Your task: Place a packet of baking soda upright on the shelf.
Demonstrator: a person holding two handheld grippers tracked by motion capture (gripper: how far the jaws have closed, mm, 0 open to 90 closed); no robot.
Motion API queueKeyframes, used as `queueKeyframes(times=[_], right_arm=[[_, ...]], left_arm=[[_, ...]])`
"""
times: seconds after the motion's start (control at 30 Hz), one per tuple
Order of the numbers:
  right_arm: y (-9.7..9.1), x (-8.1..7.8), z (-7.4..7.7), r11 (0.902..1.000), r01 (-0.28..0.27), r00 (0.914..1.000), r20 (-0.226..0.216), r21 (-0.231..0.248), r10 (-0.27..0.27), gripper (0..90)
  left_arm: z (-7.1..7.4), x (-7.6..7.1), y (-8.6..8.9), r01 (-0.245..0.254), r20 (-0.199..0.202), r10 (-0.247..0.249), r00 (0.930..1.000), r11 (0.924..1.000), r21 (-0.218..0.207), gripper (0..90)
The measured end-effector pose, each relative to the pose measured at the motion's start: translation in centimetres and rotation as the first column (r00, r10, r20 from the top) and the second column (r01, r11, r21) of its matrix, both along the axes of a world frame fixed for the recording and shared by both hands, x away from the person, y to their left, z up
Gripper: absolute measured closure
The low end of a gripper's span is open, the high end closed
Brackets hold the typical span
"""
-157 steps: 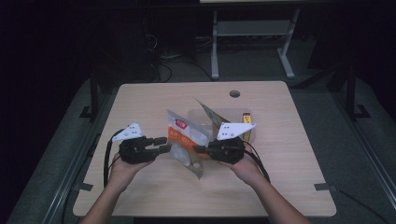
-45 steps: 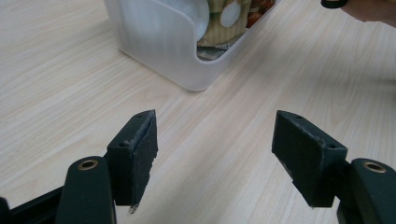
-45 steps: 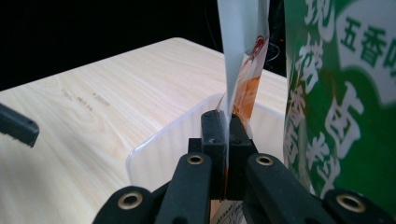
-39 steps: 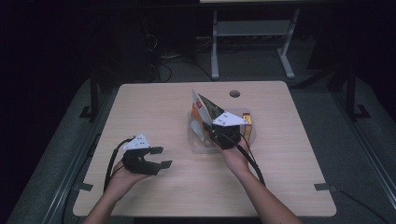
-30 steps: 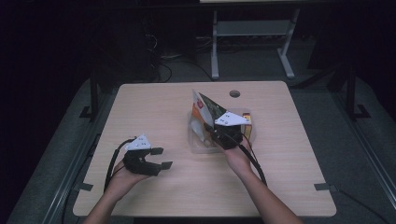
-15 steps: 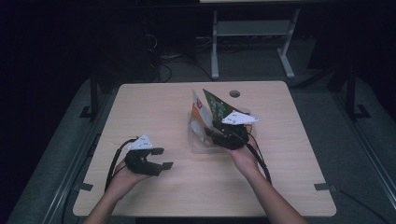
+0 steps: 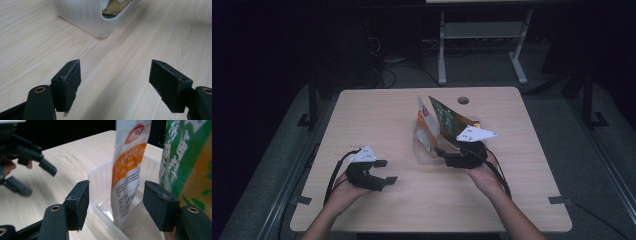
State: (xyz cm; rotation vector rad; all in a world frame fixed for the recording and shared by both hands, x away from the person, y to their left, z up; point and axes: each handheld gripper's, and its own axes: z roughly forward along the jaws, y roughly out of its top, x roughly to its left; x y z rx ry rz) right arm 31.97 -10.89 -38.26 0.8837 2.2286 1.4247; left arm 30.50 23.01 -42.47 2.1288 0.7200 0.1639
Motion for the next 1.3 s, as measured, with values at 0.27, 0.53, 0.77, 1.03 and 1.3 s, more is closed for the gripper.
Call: queueKeyframes(times=[0.27, 0.53, 0.77, 1.03, 1.3], right_arm=[[-1.1, -1.3, -0.3, 0.9987, -0.049, 0.9987, -0.017, -0.012, 0.048, 35.3], [-2.4, -2.3, -0.9, 0.9949, -0.097, 0.9946, -0.038, -0.026, 0.096, 33.4], [-3.7, -3.2, -1.8, 0.9912, -0.122, 0.9912, -0.057, -0.051, 0.119, 31.3], [-5.8, -4.1, -3.3, 0.9881, -0.123, 0.9889, -0.094, -0.092, 0.115, 29.6], [-8.1, -4.8, -4.4, 0.991, -0.089, 0.9904, -0.115, -0.1, 0.077, 28.4]], left_arm=[[0.2, 0.0, 0.2, 0.016, 0.0, -0.016, 0.9999, 0.9998, 0.006, 22.1], [0.2, -0.2, 0.1, 0.051, -0.007, -0.051, 0.9987, 0.9985, 0.021, 18.0], [0.0, -1.2, 0.2, 0.074, 0.001, -0.074, 0.9972, 0.9968, 0.028, 16.8], [-0.8, -2.6, 1.1, 0.075, 0.015, -0.076, 0.997, 0.9965, 0.035, 16.6], [-1.7, -3.9, 1.6, 0.083, 0.006, -0.084, 0.9965, 0.995, 0.055, 16.6]])
